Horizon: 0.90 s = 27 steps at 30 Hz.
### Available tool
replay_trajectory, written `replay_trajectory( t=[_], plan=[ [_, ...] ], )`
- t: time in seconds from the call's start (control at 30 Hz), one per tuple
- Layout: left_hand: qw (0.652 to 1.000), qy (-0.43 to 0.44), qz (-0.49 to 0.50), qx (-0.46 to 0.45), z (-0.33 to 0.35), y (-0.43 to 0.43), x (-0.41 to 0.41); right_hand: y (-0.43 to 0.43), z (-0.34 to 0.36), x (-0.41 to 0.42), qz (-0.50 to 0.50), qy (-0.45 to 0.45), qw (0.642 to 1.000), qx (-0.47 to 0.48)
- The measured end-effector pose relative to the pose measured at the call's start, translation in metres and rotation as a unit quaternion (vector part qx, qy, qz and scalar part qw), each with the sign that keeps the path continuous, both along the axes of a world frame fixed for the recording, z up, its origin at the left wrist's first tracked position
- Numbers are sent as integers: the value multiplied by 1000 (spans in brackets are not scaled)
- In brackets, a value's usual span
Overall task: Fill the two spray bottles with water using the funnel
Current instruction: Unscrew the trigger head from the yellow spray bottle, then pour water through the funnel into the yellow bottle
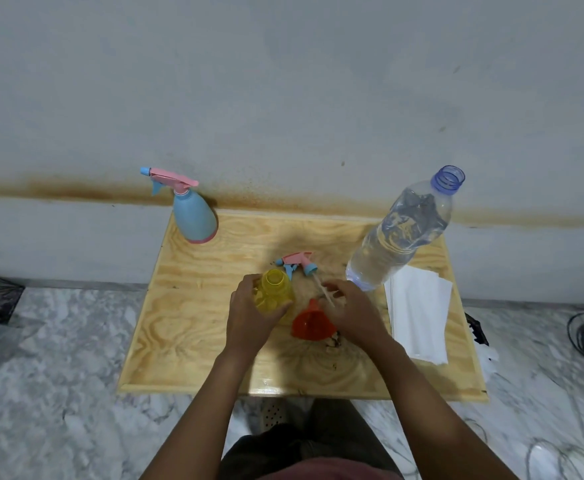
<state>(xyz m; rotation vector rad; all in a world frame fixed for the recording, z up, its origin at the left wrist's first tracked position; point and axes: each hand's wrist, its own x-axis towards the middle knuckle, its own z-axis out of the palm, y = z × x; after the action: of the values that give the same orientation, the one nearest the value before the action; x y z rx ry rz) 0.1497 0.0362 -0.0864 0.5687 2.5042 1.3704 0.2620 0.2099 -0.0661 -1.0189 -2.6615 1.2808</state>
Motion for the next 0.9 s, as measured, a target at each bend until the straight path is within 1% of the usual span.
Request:
replay_trajectory(
  t=[0.1, 0.13, 0.33, 0.5, 0.57, 0.67, 0.77, 0.83, 0.9],
  plan=[
    [1000, -8, 9, 4, 0, 2, 3, -4, -9, 17, 40, -43, 998, 37],
    [1000, -12, 10, 3, 0, 2, 4, -5, -11, 19, 42, -43, 997, 42],
    [1000, -20, -16, 1, 8, -1, 6, -7, -14, 17, -21, 8, 999, 45],
    [999, -18, -37, 6, 10, -5, 7, -1, 6, 24, -50, 43, 996, 66],
    [999, -30, -36, 8, 11, -4, 7, 0, 22, 25, -69, 80, 992, 63],
    [998, -47, -26, 14, 14, -2, 8, 2, 54, 22, -104, 161, 980, 46],
    [999, -47, -17, 20, 17, 3, 13, 5, 87, 13, -110, 235, 965, 31],
    [999, -34, -14, 22, 19, 8, 17, 4, 102, 5, -106, 259, 960, -4],
    [999, -22, -10, 24, 18, 11, 19, 3, 110, -4, -106, 264, 958, -36]
  ],
)
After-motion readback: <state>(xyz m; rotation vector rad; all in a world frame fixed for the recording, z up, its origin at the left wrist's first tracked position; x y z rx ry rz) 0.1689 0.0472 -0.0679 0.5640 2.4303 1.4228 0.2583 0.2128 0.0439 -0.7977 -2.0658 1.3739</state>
